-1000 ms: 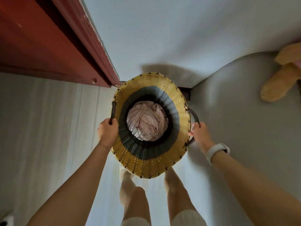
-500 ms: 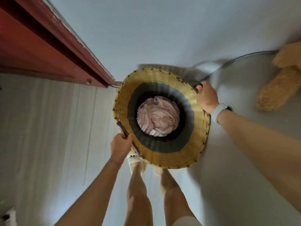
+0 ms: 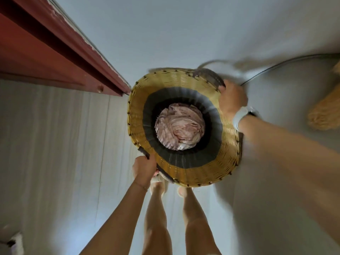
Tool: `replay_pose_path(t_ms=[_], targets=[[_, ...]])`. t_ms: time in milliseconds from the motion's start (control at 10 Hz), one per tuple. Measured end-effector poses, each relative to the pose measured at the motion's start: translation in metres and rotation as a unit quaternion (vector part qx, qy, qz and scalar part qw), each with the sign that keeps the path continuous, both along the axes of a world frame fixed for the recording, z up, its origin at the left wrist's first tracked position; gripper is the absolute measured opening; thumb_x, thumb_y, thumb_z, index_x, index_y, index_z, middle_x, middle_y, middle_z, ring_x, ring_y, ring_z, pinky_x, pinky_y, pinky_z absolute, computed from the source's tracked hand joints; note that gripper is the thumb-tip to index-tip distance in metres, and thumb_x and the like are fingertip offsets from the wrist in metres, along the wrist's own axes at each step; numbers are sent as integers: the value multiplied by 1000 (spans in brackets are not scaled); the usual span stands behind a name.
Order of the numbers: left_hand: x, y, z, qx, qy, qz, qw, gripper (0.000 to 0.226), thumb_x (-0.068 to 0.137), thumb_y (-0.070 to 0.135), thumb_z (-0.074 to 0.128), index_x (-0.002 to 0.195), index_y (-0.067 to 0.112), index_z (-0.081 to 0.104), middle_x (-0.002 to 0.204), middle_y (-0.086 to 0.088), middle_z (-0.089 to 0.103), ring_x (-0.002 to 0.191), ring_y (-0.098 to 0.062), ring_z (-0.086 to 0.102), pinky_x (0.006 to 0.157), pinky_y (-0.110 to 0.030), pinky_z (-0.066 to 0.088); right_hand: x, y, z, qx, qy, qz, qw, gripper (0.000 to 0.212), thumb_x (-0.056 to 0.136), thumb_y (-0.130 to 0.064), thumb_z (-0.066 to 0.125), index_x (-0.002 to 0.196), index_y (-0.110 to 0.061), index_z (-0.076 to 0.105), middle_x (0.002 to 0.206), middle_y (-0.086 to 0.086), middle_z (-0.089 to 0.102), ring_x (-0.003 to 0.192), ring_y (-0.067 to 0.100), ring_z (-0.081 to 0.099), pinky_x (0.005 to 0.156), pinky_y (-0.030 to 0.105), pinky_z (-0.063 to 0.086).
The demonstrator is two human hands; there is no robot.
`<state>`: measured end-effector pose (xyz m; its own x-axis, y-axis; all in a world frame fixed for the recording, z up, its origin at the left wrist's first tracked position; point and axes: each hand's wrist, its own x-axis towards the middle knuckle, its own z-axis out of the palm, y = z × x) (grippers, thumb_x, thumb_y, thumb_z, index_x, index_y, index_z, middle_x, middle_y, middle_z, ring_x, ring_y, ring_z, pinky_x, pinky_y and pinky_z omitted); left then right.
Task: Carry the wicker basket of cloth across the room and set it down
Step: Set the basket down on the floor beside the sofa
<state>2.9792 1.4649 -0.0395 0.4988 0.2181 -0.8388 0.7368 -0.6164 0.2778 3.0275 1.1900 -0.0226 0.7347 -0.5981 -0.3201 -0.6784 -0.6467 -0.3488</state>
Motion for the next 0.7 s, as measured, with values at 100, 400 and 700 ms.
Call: replay_pose_path(t_ms=[100, 400, 700], targets=[[-22, -5, 3, -23, 40, 1, 999, 48, 91, 44, 45, 61, 9, 57, 62, -10, 62, 68, -24, 59, 73, -34, 47, 30, -2, 10, -70, -2, 104, 992, 28, 95, -16, 35, 107, -1, 55, 107, 27, 64, 99, 44, 57, 69, 40, 38], [-18, -16, 5, -72, 73, 90, 991, 29, 88, 33, 52, 83, 6, 62, 71, -9, 63, 57, -21, 59, 49, -24, 50, 37, 22, 5, 62, -58, 62, 994, 45, 92, -14, 37, 136, -4, 37, 139, 20, 47, 127, 34, 43, 102, 36, 33], [-24, -3, 27, 102, -88, -272, 953, 47, 89, 49, 40, 114, 13, 57, 122, -9, 57, 113, -26, 55, 92, -38, 45, -42, 47, 128, 346, -264, -158, 886, 17, 88, -14, 51, 88, -22, 66, 73, -8, 72, 82, 13, 67, 89, 35, 53]])
